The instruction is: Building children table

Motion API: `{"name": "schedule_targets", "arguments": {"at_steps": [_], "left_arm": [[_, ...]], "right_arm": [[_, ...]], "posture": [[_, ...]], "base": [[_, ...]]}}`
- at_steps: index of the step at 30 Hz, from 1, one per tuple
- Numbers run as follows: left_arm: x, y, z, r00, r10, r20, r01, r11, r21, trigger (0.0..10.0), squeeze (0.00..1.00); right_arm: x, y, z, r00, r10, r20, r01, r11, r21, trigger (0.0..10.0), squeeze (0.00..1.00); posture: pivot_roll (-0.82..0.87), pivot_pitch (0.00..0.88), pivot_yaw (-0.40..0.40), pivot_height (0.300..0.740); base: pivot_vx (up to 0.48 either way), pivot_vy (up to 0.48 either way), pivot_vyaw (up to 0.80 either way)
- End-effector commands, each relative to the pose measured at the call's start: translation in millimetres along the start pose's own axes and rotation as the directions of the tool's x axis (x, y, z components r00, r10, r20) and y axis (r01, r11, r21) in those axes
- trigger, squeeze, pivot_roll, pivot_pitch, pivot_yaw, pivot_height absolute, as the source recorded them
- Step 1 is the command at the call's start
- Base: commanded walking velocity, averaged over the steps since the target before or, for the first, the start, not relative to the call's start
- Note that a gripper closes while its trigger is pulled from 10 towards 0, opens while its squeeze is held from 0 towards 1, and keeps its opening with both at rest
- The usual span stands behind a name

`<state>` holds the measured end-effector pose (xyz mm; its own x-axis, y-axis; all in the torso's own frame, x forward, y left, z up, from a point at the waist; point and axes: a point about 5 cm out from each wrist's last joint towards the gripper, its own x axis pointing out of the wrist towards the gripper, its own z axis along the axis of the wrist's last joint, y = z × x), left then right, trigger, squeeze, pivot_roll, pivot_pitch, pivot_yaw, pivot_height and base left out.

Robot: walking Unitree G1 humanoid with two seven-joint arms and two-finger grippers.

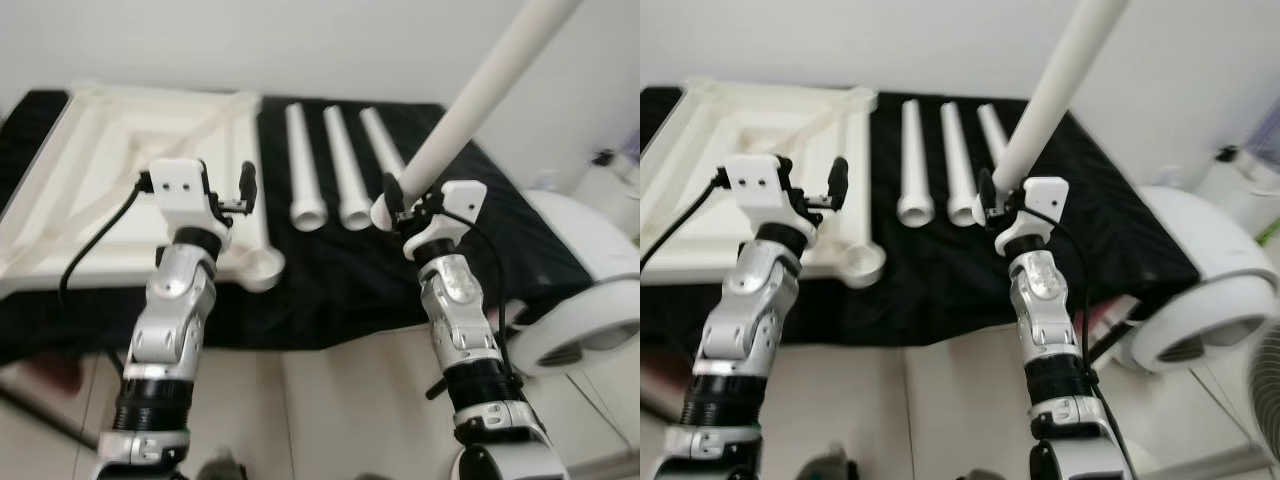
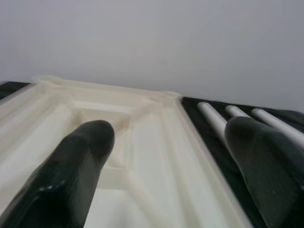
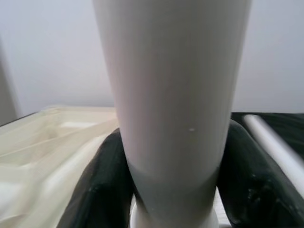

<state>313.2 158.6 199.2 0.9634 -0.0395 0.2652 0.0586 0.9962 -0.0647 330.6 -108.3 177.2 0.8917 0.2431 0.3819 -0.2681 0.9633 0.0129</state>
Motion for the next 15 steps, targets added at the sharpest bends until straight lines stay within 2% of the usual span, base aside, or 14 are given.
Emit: {"name": "schedule_targets", "arguments": {"at_steps": [1, 6, 15], "left_arm": [[0.7, -11.4, -0.2, 0.999, -0.035, 0.0, 0.035, 0.999, -0.005, 10.0, 0.0], [1.2, -11.0, 0.5, 0.999, -0.034, 0.003, 0.034, 0.999, -0.005, 10.0, 0.0], [2.3, -11.9, 3.4, 0.999, -0.035, 0.017, 0.035, 0.999, 0.02, 10.0, 0.0]], "right_arm": [[-0.1, -12.4, 4.2, 0.999, -0.031, 0.015, 0.032, 0.999, -0.022, 10.0, 0.0], [0.5, -12.8, 4.3, 0.999, -0.031, 0.015, 0.031, 0.999, -0.023, 10.0, 0.0], [2.5, -13.6, 5.0, 0.999, -0.03, 0.019, 0.03, 0.999, -0.028, 10.0, 0.0]], "posture": [[0.08, 0.0, -0.077, 0.74], [0.08, 0.0, -0.076, 0.74], [0.08, 0.0, -0.075, 0.74]], "base": [[0.0, 0.315, 0.0], [0.0, 0.312, 0.0], [0.0, 0.0, 0.0]]}}
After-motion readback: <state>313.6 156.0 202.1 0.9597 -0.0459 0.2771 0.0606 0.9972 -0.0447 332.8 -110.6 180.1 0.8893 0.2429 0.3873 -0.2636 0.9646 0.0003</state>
